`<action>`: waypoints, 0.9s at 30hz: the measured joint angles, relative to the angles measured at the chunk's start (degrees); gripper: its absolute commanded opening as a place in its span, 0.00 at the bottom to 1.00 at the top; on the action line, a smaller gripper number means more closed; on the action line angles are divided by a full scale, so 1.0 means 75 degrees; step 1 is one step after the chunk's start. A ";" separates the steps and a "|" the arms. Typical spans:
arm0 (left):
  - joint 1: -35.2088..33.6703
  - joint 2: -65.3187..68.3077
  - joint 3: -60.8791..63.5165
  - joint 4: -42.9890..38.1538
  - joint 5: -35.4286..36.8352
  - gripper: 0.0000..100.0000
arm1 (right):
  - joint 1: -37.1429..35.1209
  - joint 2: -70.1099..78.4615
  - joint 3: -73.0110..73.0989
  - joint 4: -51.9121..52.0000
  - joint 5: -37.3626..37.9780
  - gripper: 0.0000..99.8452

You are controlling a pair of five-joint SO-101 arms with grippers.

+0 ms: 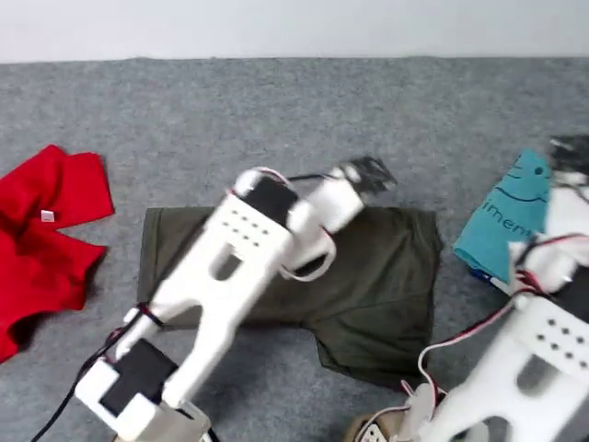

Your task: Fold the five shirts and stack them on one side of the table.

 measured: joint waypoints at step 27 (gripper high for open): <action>0.3083 0.3634 -0.0809 -0.0176 0.0047 0.19 | 0.1172 -0.1090 0.1067 0.0000 0.0000 0.01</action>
